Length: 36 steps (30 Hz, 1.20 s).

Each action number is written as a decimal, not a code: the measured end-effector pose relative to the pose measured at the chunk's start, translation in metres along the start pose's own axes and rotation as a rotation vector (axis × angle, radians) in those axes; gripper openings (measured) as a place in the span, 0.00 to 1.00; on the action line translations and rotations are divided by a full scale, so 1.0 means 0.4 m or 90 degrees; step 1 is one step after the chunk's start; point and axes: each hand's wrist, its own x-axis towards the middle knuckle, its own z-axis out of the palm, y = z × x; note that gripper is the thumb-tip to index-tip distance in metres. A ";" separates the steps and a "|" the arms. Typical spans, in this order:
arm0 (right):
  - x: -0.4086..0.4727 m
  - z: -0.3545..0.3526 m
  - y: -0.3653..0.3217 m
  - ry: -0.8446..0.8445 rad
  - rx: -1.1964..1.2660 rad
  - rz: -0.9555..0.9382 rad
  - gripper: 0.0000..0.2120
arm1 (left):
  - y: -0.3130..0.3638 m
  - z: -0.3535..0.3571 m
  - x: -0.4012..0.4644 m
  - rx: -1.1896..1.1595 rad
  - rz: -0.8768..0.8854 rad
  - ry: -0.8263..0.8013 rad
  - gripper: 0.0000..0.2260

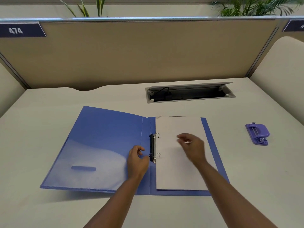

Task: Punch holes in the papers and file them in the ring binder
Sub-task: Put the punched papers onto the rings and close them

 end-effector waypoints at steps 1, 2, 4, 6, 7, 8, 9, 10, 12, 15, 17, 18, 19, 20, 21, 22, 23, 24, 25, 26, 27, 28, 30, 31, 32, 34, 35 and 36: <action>-0.020 0.024 -0.010 -0.049 0.029 -0.001 0.06 | -0.003 -0.007 0.006 0.008 0.024 -0.015 0.16; -0.040 0.045 -0.017 -0.098 0.041 -0.005 0.07 | -0.006 -0.012 0.009 0.012 0.042 -0.030 0.14; -0.069 0.081 -0.016 -0.166 0.027 -0.018 0.09 | -0.011 -0.017 0.009 0.007 0.061 -0.055 0.13; -0.083 0.101 -0.006 -0.180 0.012 -0.028 0.08 | -0.014 -0.020 0.006 -0.009 0.062 -0.066 0.13; -0.086 0.105 -0.001 -0.175 0.010 -0.025 0.08 | -0.018 -0.019 0.007 -0.017 0.058 -0.066 0.12; -0.087 0.107 0.002 -0.169 0.011 -0.021 0.07 | -0.023 -0.019 0.009 -0.021 0.051 -0.065 0.11; -0.087 0.107 0.004 -0.164 0.016 -0.017 0.06 | -0.028 -0.018 0.012 -0.025 0.042 -0.064 0.10; -0.087 0.106 0.004 -0.160 0.021 -0.016 0.05 | -0.033 -0.017 0.015 -0.033 0.033 -0.064 0.07; -0.089 0.105 0.000 -0.156 0.031 -0.014 0.05 | -0.041 -0.015 0.018 -0.057 0.017 -0.055 0.03; -0.091 0.109 0.006 -0.148 0.040 -0.006 0.04 | -0.048 -0.010 0.015 -0.059 0.030 -0.032 0.05; -0.093 0.112 0.012 -0.150 0.043 0.006 0.04 | -0.053 -0.006 0.009 -0.036 0.078 -0.024 0.05; -0.093 0.112 0.014 -0.154 0.047 0.014 0.04 | -0.057 -0.005 0.006 -0.021 0.105 -0.023 0.05; -0.092 0.113 0.017 -0.159 0.052 0.022 0.04 | -0.062 -0.004 0.005 -0.009 0.127 -0.023 0.06; -0.091 0.112 0.018 -0.166 0.057 0.031 0.04 | -0.066 -0.003 0.004 -0.001 0.143 -0.024 0.06; -0.089 0.113 0.019 -0.175 0.063 0.041 0.04 | -0.070 -0.003 0.004 0.003 0.154 -0.026 0.06; -0.086 0.113 0.019 -0.183 0.069 0.049 0.04 | -0.071 -0.003 0.003 0.006 0.162 -0.027 0.07; -0.084 0.113 0.020 -0.190 0.071 0.054 0.04 | -0.072 -0.003 0.003 0.007 0.169 -0.030 0.07; -0.082 0.113 0.019 -0.194 0.071 0.056 0.04 | -0.074 -0.003 0.002 0.011 0.176 -0.033 0.08; -0.079 0.112 0.019 -0.199 0.071 0.057 0.04 | -0.075 -0.003 0.002 0.018 0.182 -0.036 0.08; -0.077 0.112 0.018 -0.204 0.069 0.057 0.04 | -0.076 -0.003 0.001 0.028 0.189 -0.038 0.08; -0.076 0.112 0.018 -0.209 0.068 0.056 0.04 | -0.077 -0.002 0.001 0.040 0.197 -0.040 0.09; -0.075 0.112 0.018 -0.212 0.066 0.056 0.04 | -0.079 -0.002 0.000 0.049 0.207 -0.041 0.09; -0.074 0.111 0.018 -0.211 0.064 0.052 0.05 | -0.080 -0.002 -0.001 0.059 0.219 -0.042 0.08; -0.073 0.110 0.018 -0.210 0.064 0.051 0.05 | -0.081 -0.003 -0.001 0.061 0.221 -0.045 0.08; -0.073 0.110 0.018 -0.211 0.062 0.049 0.05 | -0.081 -0.004 -0.002 0.064 0.226 -0.048 0.08; -0.071 0.111 0.018 -0.215 0.055 0.045 0.04 | -0.083 -0.007 -0.002 0.076 0.241 -0.054 0.08; -0.071 0.112 0.017 -0.218 0.054 0.045 0.04 | -0.085 -0.007 -0.002 0.086 0.248 -0.063 0.08; -0.072 0.114 0.016 -0.221 0.053 0.046 0.04 | -0.085 -0.007 -0.004 0.097 0.258 -0.075 0.09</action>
